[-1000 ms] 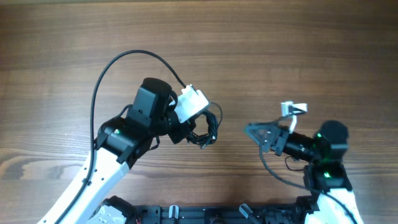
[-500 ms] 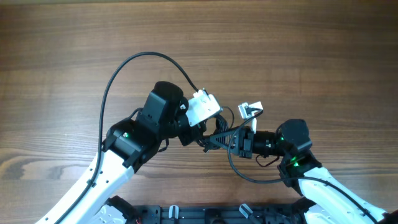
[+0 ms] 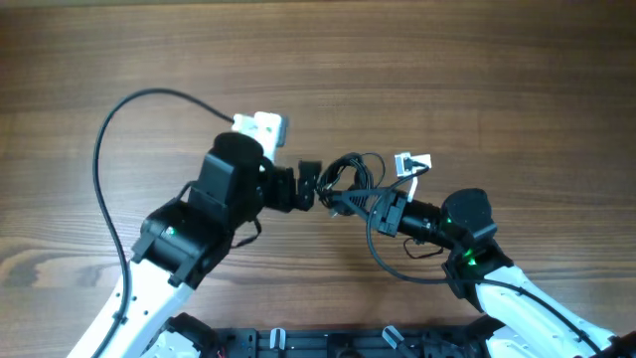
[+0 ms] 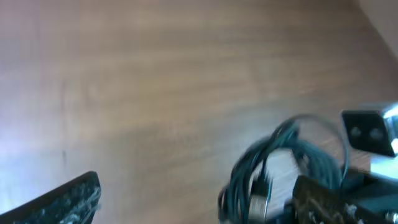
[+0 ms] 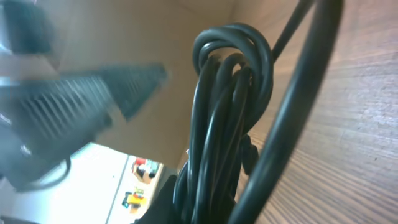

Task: Untangle cables

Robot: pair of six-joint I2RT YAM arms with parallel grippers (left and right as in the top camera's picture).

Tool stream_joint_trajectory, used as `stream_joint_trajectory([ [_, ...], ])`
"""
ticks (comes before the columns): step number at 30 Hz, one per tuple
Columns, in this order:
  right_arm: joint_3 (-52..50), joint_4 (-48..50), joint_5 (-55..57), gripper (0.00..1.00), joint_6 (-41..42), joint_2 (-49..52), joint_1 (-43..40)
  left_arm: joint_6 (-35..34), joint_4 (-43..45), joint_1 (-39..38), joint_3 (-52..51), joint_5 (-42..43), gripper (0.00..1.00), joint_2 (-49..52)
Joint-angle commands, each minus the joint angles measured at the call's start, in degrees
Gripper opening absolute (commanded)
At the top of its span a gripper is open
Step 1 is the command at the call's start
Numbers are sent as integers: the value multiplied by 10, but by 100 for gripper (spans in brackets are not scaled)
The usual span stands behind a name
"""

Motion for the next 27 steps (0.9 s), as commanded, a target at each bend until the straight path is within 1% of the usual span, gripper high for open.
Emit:
stream_joint_trajectory([
  [1, 4, 46, 30, 5, 9, 4, 2, -88, -49, 2, 2, 48, 93, 13],
  [4, 4, 85, 53, 5, 5, 4, 2, -118, -26, 2, 2, 161, 81, 37],
  [6, 4, 86, 56, 4, 5, 4, 2, -148, -1, 2, 2, 198, 75, 53],
  [7, 4, 86, 56, 4, 5, 4, 2, -182, 14, 2, 2, 200, 74, 66],
  [8, 4, 86, 56, 5, 5, 4, 2, -198, 24, 2, 2, 200, 72, 74],
  [10, 4, 86, 56, 5, 5, 5, 2, -210, 54, 2, 2, 221, 69, 94],
  [11, 4, 87, 56, 5, 5, 5, 2, -210, 66, 2, 2, 238, 65, 103],
  [12, 4, 87, 56, 5, 6, 5, 2, -210, 75, 2, 2, 255, 60, 113],
  [14, 4, 96, 55, 4, 8, 5, 2, -210, 80, 2, 2, 279, 41, 141],
  [16, 4, 105, 54, 5, 8, 5, 2, -215, 80, 2, 2, 283, 20, 163],
  [17, 4, 106, 54, 5, 8, 5, 2, -216, 80, 2, 2, 283, 8, 174],
  [18, 4, 104, 54, 5, 7, 5, 2, -216, 82, 3, 2, 281, 4, 185],
  [20, 4, 82, 56, 6, 7, 5, 2, -216, 84, 15, 2, 274, 4, 193],
  [21, 4, 64, 57, 17, 7, 5, 2, -213, 85, 32, 2, 270, 4, 190],
  [22, 4, 52, 57, 25, 5, 5, 2, -211, 85, 51, 2, 270, 4, 184],
  [23, 4, 43, 56, 34, 5, 5, 1, -194, 84, 75, 2, 270, 4, 176],
  [24, 4, 41, 54, 56, 5, 5, 0, -177, 82, 94, 2, 270, 4, 169],
  [25, 4, 41, 48, 75, 4, 5, -5, -161, 80, 116, 2, 272, 4, 158],
  [26, 4, 42, 37, 100, -8, 4, -19, -136, 79, 142, 2, 284, 4, 145],
  [27, 4, 42, 30, 100, -15, 4, -34, -112, 80, 161, 2, 299, 4, 134],
])
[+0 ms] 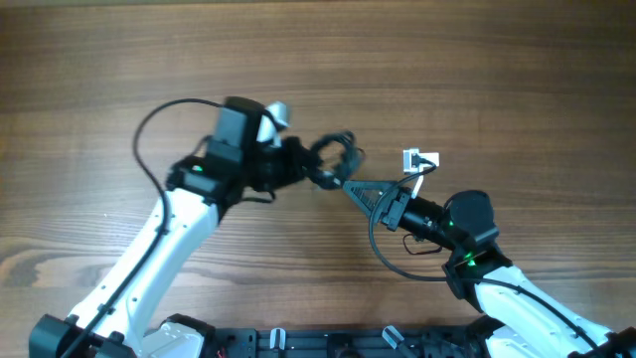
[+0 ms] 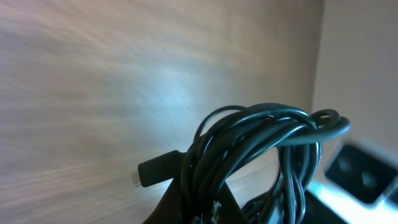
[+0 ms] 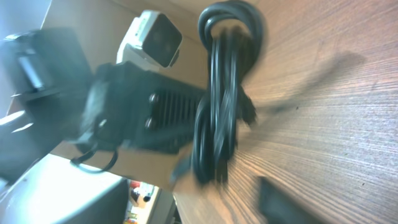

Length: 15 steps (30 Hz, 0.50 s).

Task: Untangle cables

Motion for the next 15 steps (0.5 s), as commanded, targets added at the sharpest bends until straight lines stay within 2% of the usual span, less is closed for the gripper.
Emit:
stream_joint_trajectory([
  [1, 13, 0, -26, 100, -19, -5, -52, 112, 1, 85, -3, 45, 4, -55],
  [3, 13, 17, -25, 100, 8, -5, -99, 198, -1, 120, -3, 81, 4, -80],
  [5, 13, 57, -20, 88, 44, -4, -118, 263, -12, 132, -3, 87, 4, -93],
  [6, 13, 84, -21, 78, 48, -4, -116, 286, -17, 132, -3, 87, 4, -95],
  [7, 13, 104, -24, 73, 48, -5, -109, 312, -20, 130, -3, 99, 4, -96],
  [13, 13, 100, 40, 63, 96, -4, -36, 400, -23, 127, -3, 218, 4, -94],
  [15, 13, 91, 83, 61, 116, -3, -13, 402, -22, 127, -3, 237, 4, -94],
])
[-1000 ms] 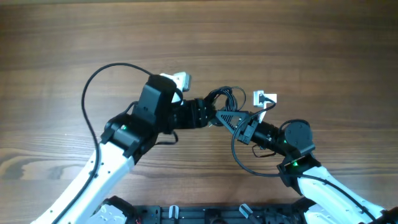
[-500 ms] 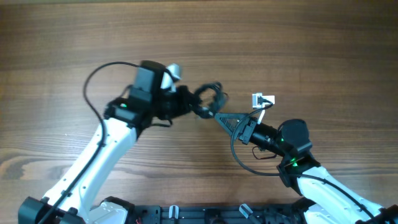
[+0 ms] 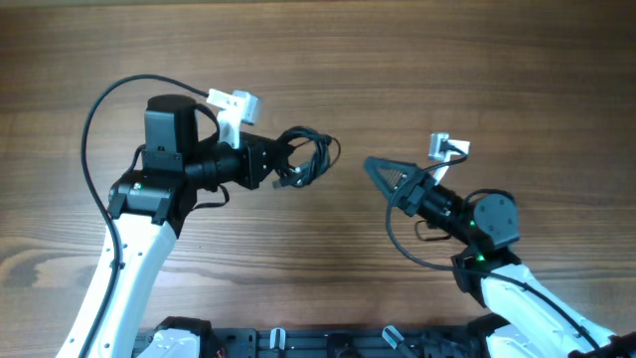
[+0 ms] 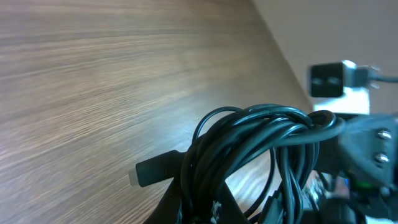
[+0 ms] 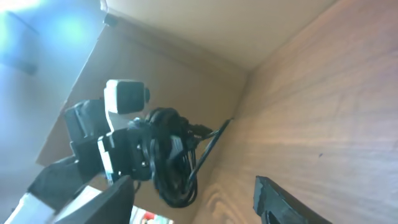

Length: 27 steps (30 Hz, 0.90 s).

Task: Untangle cables

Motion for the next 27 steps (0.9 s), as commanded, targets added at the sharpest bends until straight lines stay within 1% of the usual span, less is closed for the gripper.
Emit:
stream_joint_trajectory([
  [1, 8, -9, 95, 61, 53, 0, 43, 56, 0, -2, 0, 89, 4, -4],
  [4, 8, -8, 130, 61, 69, 4, 70, 56, 0, -6, 0, 131, 4, -4],
  [7, 8, -8, 132, 57, 79, 11, 85, 55, 1, -32, 0, 132, 4, -4],
  [8, 8, -8, 132, 53, 79, 11, 90, 55, 1, -45, 0, 131, 4, -4],
  [9, 8, -8, 131, 47, 76, 11, 92, 56, 1, -59, 0, 130, 4, -4],
  [10, 8, -11, 129, 37, 66, 11, 94, 56, 3, -69, 0, 126, 4, -4],
  [11, 8, -37, 128, 22, 36, 11, 94, 55, 16, -78, 0, 125, 4, -4],
  [12, 8, -79, 130, 11, 11, 11, 94, 50, 31, -77, 0, 125, 4, -5],
  [13, 8, -128, 141, 5, 0, 11, 94, 47, 42, -72, 1, 125, 4, -7],
  [14, 8, -180, 151, 5, -2, 11, 92, 38, 55, -65, 1, 125, 4, -12],
  [15, 7, -252, 151, 4, -2, 11, 80, 1, 78, -45, 1, 125, 4, -23],
  [16, 7, -271, 139, 4, -6, 11, 68, -20, 84, -29, 1, 125, 4, -31],
  [19, 7, -255, 92, 5, -78, 8, 20, -42, 72, 7, 1, 125, 4, -47],
  [21, 7, -254, 70, 4, -82, 6, -16, -42, 50, 25, 1, 125, 6, -49],
  [22, 7, -246, 47, 9, -93, 6, -36, -42, 40, 31, 1, 125, 6, -49],
  [23, 7, -236, 15, 33, -111, 6, -54, -42, 31, 35, 1, 125, 5, -49],
  [24, 7, -215, -22, 62, -135, 6, -75, -42, 25, 36, 1, 125, 5, -49],
  [25, 7, -186, -63, 73, -153, 6, -94, -42, 23, 36, 0, 125, 5, -49],
  [27, 8, -104, -134, 84, -163, 6, -119, -38, 19, 35, 0, 125, 5, -49],
])
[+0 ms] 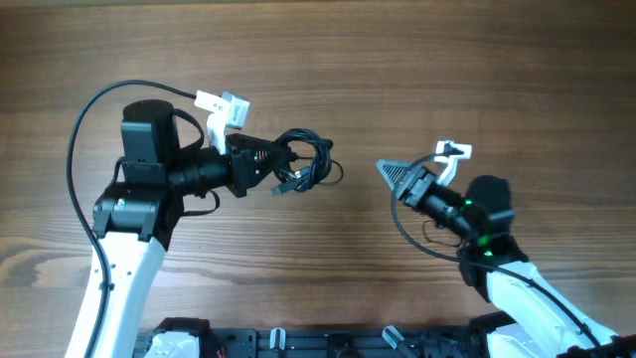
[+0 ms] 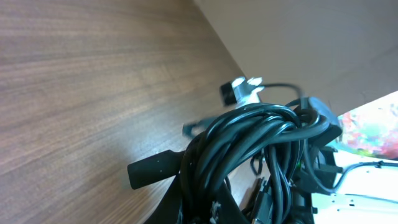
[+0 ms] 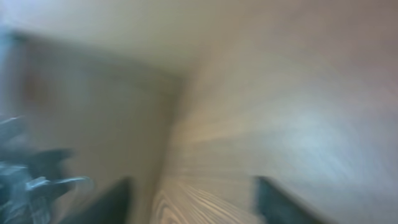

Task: Untangle cables
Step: 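Grasp a cable strand with the right gripper beside the left gripper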

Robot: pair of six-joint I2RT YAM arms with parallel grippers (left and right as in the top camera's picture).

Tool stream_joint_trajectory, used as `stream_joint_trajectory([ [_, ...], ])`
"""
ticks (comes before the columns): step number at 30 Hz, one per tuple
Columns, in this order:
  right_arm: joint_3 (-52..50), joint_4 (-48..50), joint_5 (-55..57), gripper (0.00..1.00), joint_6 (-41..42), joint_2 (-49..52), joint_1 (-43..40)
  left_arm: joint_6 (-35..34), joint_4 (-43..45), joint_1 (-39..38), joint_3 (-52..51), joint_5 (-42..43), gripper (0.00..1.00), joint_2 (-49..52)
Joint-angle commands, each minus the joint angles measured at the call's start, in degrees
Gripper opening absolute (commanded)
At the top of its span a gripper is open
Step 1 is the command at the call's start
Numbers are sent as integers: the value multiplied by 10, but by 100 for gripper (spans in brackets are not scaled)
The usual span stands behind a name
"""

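A black cable bundle (image 1: 306, 162), coiled and knotted, hangs just above the wooden table (image 1: 417, 60) left of centre. My left gripper (image 1: 274, 167) is shut on its left side. The left wrist view shows the coils (image 2: 261, 140) rising from between the fingers (image 2: 180, 202), with a black plug (image 2: 151, 170) sticking out to the left. My right gripper (image 1: 391, 173) is well to the right of the bundle, open and empty, pointing left at it. The right wrist view is blurred, with both dark fingers (image 3: 116, 198) spread apart over bare wood.
The left arm's own black lead (image 1: 84, 119) arcs over the table's left side. A similar lead loops under the right wrist (image 1: 417, 244). White wrist cameras (image 1: 225, 107) sit on top of both arms. Bare wood lies between the grippers.
The left arm has shifted slightly to the left, the bundle still in its gripper and tilted differently. The right gripper, still open, has turned a little and its view is now blurred.
At first both grippers met at the bundle in mid-table, the right one on it and the left open beside it. Then the left was shut on the bundle and the right stood open. Later the left held it further left, and the grippers are now apart.
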Motion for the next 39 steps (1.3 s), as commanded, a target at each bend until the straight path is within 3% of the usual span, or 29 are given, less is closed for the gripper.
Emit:
stream_joint_trajectory([
  [1, 4, 142, -158, 85, -51, 2, -40, -4, -4, 2, 12, 18, 5, -5],
  [3, 4, 258, -182, 91, -3, 2, -37, -5, -5, -3, 12, 0, 4, -4],
  [5, 4, 299, -182, 92, 28, 2, -27, -5, -5, -19, 12, -11, 4, 0],
  [11, 4, 302, -167, 91, 30, 3, 35, -5, -5, -118, 12, -64, 4, 33],
  [13, 4, 287, -160, 87, 18, 6, 53, -5, -3, -148, 12, -88, 7, 43],
  [17, 4, 245, -157, 57, 18, 7, 79, -10, -3, -188, 12, -136, 9, 52],
  [19, 4, 236, -144, 26, 18, 7, 80, -10, -3, -201, 12, -138, 11, 52],
  [20, 4, 231, -133, 11, 19, 7, 80, -10, -3, -206, 12, -138, 18, 52],
  [21, 4, 228, -125, 5, 20, 7, 80, -9, -3, -207, 12, -138, 33, 52],
  [24, 4, 228, -121, 5, 20, 7, 80, -10, 3, -191, 13, -146, 59, 44],
  [26, 4, 228, -120, 5, 21, 7, 80, -14, 5, -162, 13, -146, 67, 26],
  [29, 4, 228, -111, 5, 21, 7, 80, -40, 5, -107, 13, -146, 65, -8],
  [35, 4, 231, -71, 4, 20, 7, 80, -28, -62, -77, 12, -139, 46, -25],
  [39, 4, 231, -90, 5, 20, 7, 80, 86, -83, -77, 12, -49, 43, -20],
])
